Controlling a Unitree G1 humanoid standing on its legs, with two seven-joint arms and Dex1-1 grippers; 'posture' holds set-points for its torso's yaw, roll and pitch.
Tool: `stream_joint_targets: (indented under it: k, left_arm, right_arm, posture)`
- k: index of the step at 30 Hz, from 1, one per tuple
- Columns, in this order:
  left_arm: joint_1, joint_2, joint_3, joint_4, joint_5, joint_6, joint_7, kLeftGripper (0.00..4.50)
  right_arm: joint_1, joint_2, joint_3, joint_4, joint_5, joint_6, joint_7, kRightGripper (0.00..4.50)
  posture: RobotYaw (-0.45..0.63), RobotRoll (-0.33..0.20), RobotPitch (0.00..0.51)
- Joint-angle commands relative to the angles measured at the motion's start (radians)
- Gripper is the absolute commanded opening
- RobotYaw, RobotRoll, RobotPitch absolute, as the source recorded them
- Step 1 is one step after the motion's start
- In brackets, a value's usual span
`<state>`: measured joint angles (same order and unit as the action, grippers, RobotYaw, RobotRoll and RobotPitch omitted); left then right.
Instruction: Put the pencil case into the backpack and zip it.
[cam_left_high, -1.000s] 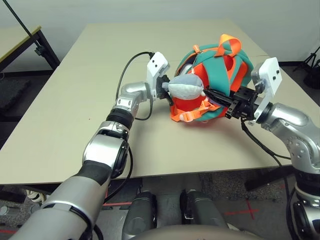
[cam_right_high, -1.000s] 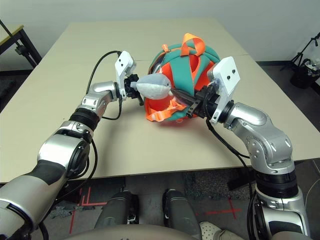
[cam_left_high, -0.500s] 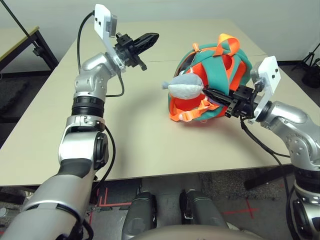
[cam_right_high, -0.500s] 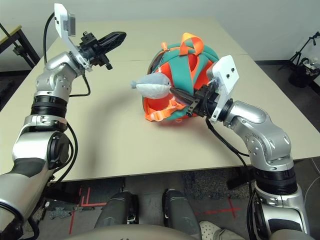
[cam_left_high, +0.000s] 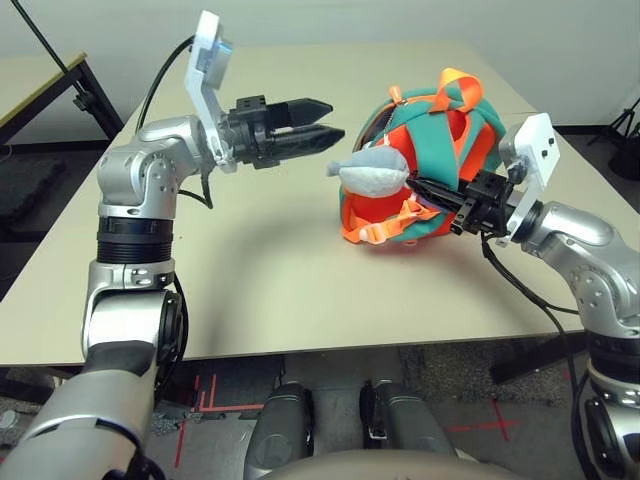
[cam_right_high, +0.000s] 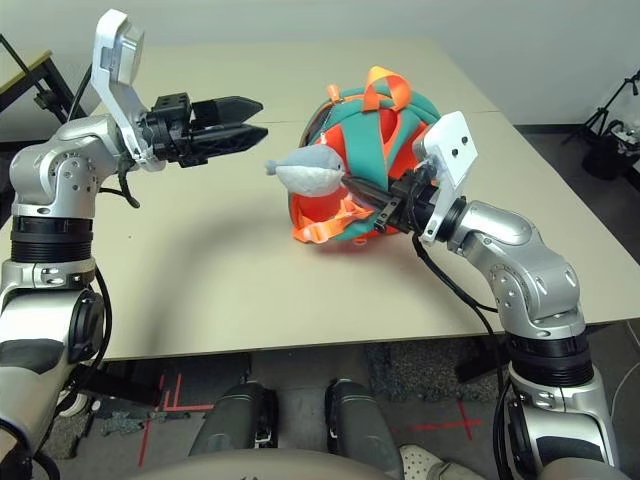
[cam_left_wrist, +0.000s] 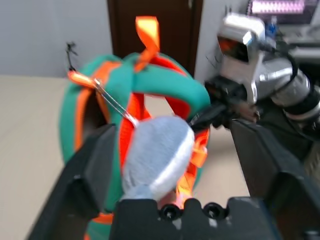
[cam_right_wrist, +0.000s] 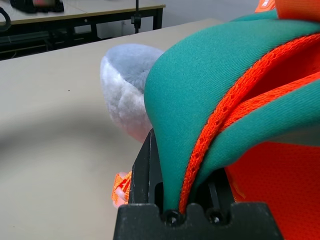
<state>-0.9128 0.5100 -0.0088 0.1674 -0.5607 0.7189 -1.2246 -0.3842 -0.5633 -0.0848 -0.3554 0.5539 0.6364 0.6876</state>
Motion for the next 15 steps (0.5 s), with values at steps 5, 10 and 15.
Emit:
stream_joint_targets:
  k: [5, 10, 15]
  left_arm:
    - [-0.042, -0.061, -0.114, 0.173, 0.112, -0.146, -0.047, 4.50]
    - [-0.080, -0.134, -0.144, 0.297, 0.161, -0.250, -0.068, 4.50]
    - [-0.096, -0.175, -0.149, 0.365, 0.187, -0.298, -0.084, 4.11]
  right_arm:
    - [0.006, -0.003, 0.013, -0.024, 0.000, -0.009, 0.008, 0.14]
    - [0.024, -0.011, -0.002, -0.049, 0.006, 0.002, -0.004, 0.14]
    - [0.051, -0.019, -0.021, -0.085, 0.015, 0.018, -0.024, 0.14]
  posture:
    - [0.06, 0.000, 0.049]
    - [0.02, 0.000, 0.047]
    - [0.00, 0.000, 0.046]
